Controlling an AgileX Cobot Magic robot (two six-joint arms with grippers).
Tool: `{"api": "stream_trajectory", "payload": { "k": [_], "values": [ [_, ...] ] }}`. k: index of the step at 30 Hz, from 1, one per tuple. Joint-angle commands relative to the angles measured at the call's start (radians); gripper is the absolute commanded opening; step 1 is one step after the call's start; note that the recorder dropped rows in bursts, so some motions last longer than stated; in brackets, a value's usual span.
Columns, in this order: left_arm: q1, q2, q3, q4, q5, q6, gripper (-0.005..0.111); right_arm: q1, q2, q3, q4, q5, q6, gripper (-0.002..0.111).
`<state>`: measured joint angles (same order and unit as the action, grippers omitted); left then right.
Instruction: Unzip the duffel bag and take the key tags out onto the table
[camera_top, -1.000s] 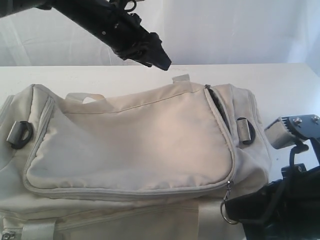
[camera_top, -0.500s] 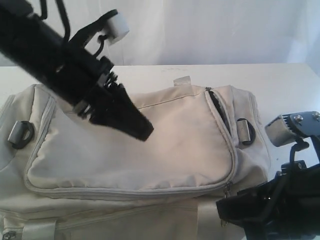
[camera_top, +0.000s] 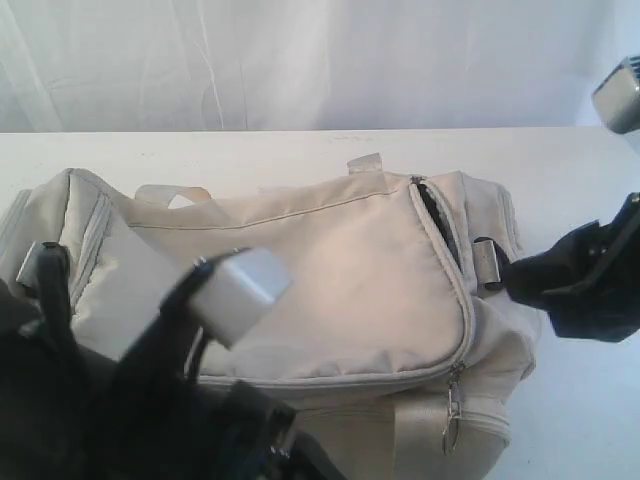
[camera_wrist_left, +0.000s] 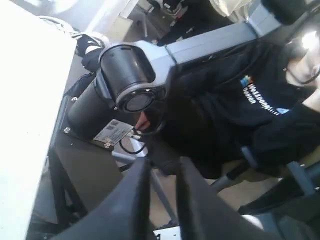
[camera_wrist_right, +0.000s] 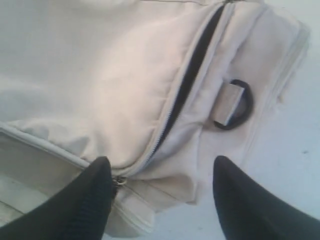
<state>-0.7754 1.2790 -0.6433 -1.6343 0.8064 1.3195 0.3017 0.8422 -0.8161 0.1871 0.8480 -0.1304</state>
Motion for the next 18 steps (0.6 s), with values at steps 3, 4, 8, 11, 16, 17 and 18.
{"api": "stream_trajectory", "payload": {
  "k": [3, 4, 8, 11, 16, 17, 18],
  "values": [
    [-0.276, -0.011, -0.088, -0.050, -0.606, 0.084, 0.000, -0.003, 0.066, -0.093, -0.127, 0.090, 0.036, 0.050],
    [-0.314, -0.011, -0.106, -0.041, -0.722, 0.082, 0.000, -0.003, 0.080, -0.093, -0.133, 0.090, 0.031, 0.050],
    [-0.528, 0.044, -0.128, -0.110, -1.159, 0.145, 0.000, -0.003, 0.159, -0.093, -0.154, 0.069, 0.029, 0.050],
    [-0.586, 0.090, -0.125, -0.110, -1.124, 0.146, 0.000, -0.003, 0.162, -0.090, -0.145, 0.003, 0.029, 0.050],
    [-0.586, 0.105, -0.130, -0.102, -1.127, 0.074, 0.000, -0.003, 0.162, -0.090, -0.108, 0.032, 0.130, 0.050],
    [-0.586, 0.105, -0.136, -0.083, -1.153, 0.067, 0.000, -0.003, 0.162, -0.090, -0.108, 0.044, 0.130, 0.050],
    [-0.586, 0.105, -0.138, -0.085, -1.152, 0.067, 0.000, -0.003, 0.162, -0.090, -0.107, 0.054, 0.142, 0.050]
  ]
}}
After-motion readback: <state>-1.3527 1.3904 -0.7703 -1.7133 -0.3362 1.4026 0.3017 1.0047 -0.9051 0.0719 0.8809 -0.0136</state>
